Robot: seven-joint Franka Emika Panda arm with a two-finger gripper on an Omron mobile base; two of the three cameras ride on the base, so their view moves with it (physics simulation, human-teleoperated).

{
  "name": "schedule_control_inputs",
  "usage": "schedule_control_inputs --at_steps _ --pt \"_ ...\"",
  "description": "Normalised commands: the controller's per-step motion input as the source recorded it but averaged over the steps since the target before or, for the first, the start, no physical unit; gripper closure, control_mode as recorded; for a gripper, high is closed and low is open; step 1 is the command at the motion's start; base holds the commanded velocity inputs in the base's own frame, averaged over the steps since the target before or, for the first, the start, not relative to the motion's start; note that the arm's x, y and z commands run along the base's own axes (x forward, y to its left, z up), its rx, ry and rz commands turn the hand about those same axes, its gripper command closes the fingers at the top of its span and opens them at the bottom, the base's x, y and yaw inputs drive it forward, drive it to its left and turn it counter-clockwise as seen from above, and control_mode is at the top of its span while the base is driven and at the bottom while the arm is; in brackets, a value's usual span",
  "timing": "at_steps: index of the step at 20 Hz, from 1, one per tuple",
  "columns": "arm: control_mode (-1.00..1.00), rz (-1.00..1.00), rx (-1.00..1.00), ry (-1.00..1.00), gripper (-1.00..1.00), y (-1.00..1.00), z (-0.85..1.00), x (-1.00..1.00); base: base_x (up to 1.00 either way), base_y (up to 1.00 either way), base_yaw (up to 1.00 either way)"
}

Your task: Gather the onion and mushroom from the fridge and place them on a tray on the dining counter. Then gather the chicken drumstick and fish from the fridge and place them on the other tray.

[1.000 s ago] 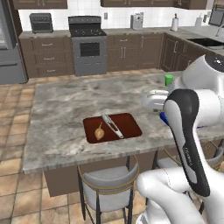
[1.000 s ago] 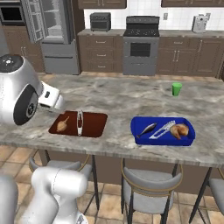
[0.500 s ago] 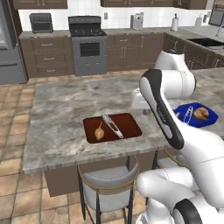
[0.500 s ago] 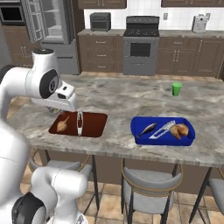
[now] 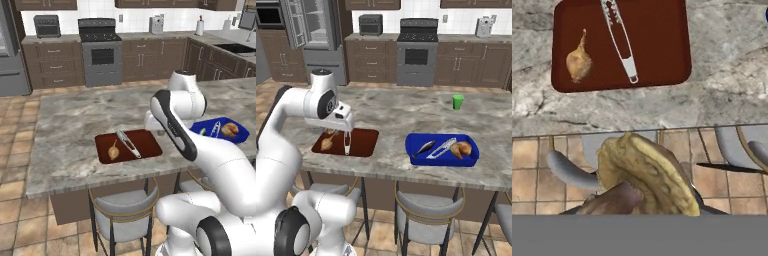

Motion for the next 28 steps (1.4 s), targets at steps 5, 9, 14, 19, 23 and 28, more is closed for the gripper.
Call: schedule_control_inputs --at_steps 5,9,14,19,23,28 --pt "-1.0 0.04 -0.03 -0.33 1.0 -0.08 -0.46 0.22 0.0 0.0 0.0" --pt "-1.0 0.03 -0.01 -0.31 1.0 -0.02 -0.29 0.32 0.0 0.0 0.0" --pt "-1.0 0.0 0.0 0.06 1.0 -0.03 -0.09 0.67 0.0 0.0 0.0" --pt "-1.0 0.0 0.0 0.14 1.0 -0.03 -0.15 0.75 0.0 0.0 0.0" --pt "-1.0 0.0 0.0 0.08 1.0 0.0 -0.27 0.71 0.0 0.0 0.0" --pt "-1.0 0.0 0.0 0.01 1.0 0.0 -0.46 0.46 0.0 0.0 0.0"
